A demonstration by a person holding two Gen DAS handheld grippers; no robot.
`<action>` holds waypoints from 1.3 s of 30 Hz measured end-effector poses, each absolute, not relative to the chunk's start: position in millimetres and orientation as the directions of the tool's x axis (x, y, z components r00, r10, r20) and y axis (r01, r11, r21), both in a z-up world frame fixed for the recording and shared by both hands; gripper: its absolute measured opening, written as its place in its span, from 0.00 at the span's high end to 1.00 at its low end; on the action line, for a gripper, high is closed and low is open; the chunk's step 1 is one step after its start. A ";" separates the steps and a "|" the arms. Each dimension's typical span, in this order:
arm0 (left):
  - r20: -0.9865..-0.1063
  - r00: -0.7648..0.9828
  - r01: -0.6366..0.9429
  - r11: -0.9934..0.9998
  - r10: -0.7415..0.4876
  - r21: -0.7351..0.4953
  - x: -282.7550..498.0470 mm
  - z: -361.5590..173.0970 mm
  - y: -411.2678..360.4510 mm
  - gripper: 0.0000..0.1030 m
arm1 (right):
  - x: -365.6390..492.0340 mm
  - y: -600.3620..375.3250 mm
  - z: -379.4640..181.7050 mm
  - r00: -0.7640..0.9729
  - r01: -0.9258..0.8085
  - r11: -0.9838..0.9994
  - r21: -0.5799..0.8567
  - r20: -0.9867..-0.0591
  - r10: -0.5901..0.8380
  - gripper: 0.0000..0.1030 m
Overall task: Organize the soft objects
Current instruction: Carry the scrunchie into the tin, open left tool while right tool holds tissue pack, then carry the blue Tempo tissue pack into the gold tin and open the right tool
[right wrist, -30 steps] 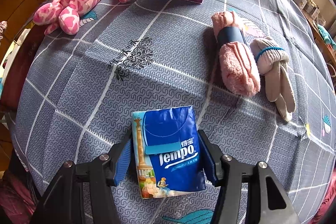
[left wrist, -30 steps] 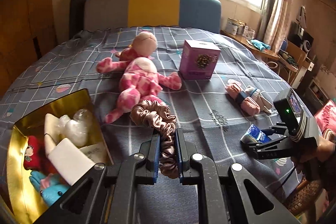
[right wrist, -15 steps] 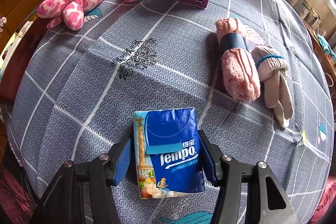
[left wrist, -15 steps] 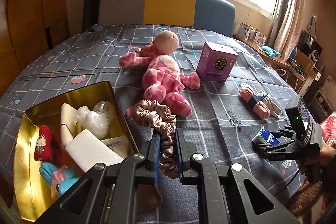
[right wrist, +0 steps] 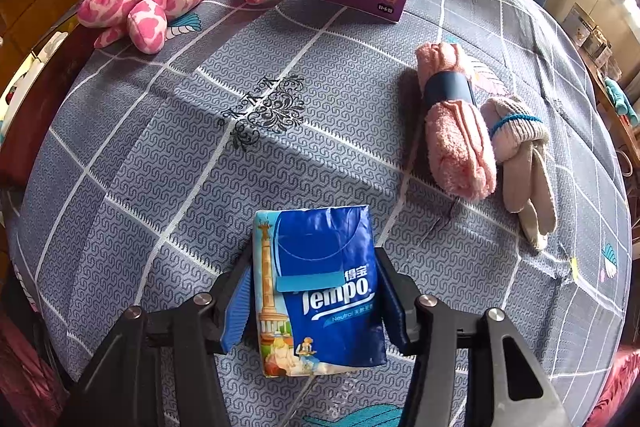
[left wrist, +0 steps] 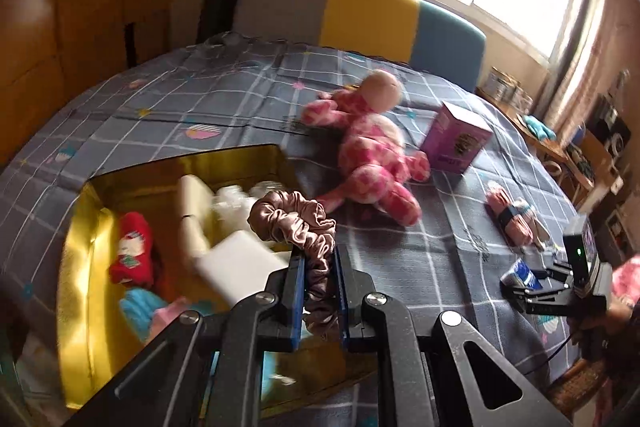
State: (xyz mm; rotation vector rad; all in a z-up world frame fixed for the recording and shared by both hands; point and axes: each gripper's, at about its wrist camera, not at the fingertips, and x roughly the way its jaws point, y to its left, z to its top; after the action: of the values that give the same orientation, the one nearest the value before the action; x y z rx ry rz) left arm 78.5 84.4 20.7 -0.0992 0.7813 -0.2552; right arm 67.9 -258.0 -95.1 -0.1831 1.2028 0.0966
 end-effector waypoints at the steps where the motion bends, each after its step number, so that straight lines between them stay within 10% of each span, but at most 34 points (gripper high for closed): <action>1: -0.685 0.682 0.166 0.966 -0.256 -0.196 78.3 21.5 97.1 0.87 | 68.2 -258.1 -95.1 0.358 -0.172 0.981 -0.091 -0.933 -0.024 0.47; 17: -0.810 0.575 -0.164 0.954 -0.116 -0.252 89.6 -37.1 234.0 0.85 | 68.7 -255.8 -91.9 0.359 -0.179 0.979 -0.095 -0.933 -0.025 0.47; 22: -0.855 0.515 -0.169 0.971 -0.060 -0.170 94.0 -59.4 223.7 0.60 | 70.0 -261.1 -93.1 0.356 -0.178 0.980 -0.087 -0.934 -0.018 0.47; 39: -0.768 0.640 -0.149 0.986 0.037 -0.076 68.1 -29.8 195.5 0.52 | 73.8 -260.9 -93.0 0.354 -0.156 0.983 -0.096 -0.934 -0.036 0.47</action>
State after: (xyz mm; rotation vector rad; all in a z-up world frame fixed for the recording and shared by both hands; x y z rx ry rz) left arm 68.1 195.5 -29.8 -0.1371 0.8706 0.1064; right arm 73.8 -260.9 -93.0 -0.1795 1.2079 0.0781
